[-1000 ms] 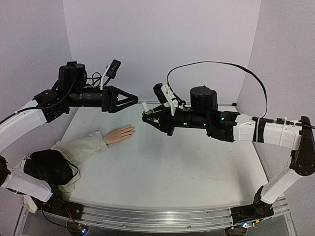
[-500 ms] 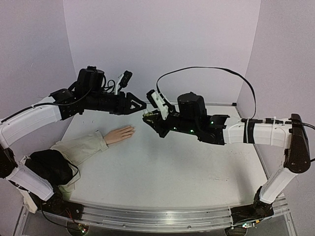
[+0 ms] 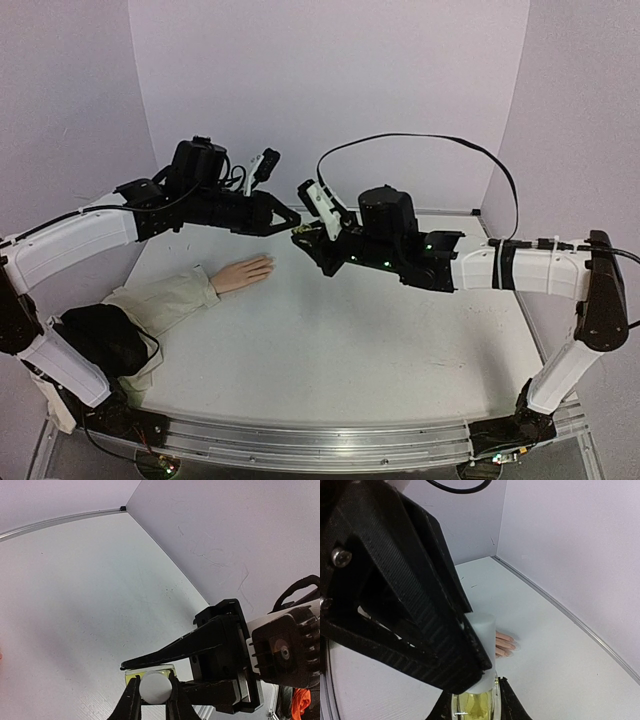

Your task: Paint the nails

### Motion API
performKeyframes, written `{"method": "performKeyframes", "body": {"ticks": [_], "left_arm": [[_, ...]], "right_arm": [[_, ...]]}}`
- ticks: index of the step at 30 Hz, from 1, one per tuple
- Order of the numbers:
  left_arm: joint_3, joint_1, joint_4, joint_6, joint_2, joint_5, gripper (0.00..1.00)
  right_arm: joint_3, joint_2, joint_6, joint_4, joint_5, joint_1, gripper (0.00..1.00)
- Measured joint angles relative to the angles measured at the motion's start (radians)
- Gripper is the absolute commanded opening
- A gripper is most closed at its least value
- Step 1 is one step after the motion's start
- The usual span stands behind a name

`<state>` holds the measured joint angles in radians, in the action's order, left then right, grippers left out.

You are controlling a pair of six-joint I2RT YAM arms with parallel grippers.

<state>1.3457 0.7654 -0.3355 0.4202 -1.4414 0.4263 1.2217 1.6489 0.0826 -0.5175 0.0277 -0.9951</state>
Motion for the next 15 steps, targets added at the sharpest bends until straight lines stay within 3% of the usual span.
{"method": "performKeyframes", "body": {"ticks": [6,15], "left_arm": [[0.003,-0.010,-0.024,-0.092,0.000,0.076,0.00],[-0.008,-0.021,-0.028,-0.401,0.073,0.555,0.00]], "right_arm": [[-0.007,-0.005,-0.003,0.004,-0.130,0.025,0.00],[-0.016,-0.083,-0.156,0.005,-0.843,0.092,0.00]]}}
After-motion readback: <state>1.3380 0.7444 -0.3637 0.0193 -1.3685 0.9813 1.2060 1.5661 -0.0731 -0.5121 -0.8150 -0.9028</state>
